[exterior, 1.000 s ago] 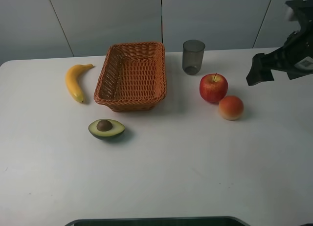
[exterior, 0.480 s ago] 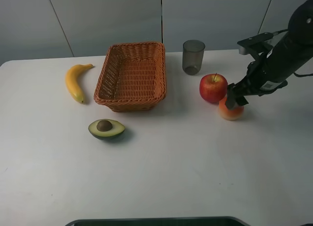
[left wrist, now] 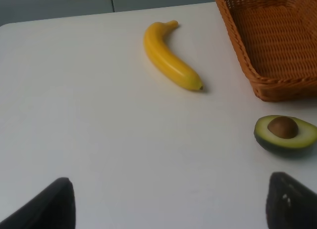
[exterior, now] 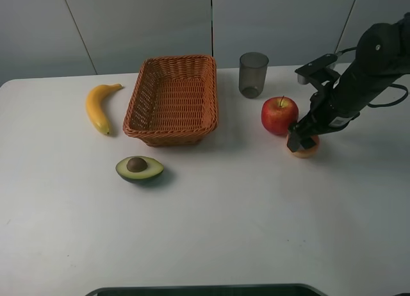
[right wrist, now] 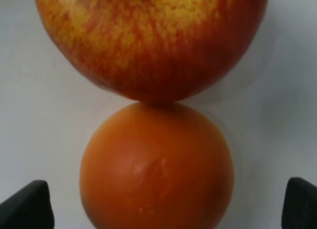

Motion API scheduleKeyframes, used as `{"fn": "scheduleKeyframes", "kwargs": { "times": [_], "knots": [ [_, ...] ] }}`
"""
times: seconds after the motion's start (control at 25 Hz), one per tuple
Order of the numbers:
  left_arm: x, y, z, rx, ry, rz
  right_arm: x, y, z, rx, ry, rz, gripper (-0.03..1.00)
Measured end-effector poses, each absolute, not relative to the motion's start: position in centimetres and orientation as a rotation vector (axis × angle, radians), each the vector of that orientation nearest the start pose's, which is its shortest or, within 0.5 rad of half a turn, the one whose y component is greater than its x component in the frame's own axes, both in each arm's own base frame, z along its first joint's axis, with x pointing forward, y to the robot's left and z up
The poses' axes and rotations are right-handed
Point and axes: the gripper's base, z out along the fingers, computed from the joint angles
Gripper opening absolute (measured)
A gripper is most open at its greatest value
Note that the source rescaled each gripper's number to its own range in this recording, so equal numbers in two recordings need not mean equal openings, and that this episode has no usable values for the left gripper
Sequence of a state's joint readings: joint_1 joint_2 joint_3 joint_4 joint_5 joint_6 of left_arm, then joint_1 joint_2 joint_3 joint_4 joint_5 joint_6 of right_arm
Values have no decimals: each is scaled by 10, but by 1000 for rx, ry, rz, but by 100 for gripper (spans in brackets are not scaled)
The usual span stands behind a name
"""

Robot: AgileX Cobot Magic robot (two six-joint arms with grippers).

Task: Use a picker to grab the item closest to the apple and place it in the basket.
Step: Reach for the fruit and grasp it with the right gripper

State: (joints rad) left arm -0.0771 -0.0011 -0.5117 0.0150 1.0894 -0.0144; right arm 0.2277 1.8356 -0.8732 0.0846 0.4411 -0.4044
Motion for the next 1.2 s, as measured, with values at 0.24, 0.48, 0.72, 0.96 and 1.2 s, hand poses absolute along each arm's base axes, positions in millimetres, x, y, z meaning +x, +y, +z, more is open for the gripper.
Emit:
{"fn": "scheduleKeyframes", "kwargs": {
  "times": [0.24,0.48,0.72,0.96,1.2],
  "knots": [
    [-8,2,278,64,2059,-39,307,74,111,-816,2750,14,100],
    [-8,2,278,64,2059,-39,307,73,96,-830,2779,14,100],
    [-8,2,278,64,2059,-39,308,74,95,-829,2776,13,100],
    [-8,2,278,64,2059,-39,308,74,95,-841,2772,11,42],
    [-8,2,278,64,2059,-39,308,74,95,-849,2770,9,0]
  ]
}}
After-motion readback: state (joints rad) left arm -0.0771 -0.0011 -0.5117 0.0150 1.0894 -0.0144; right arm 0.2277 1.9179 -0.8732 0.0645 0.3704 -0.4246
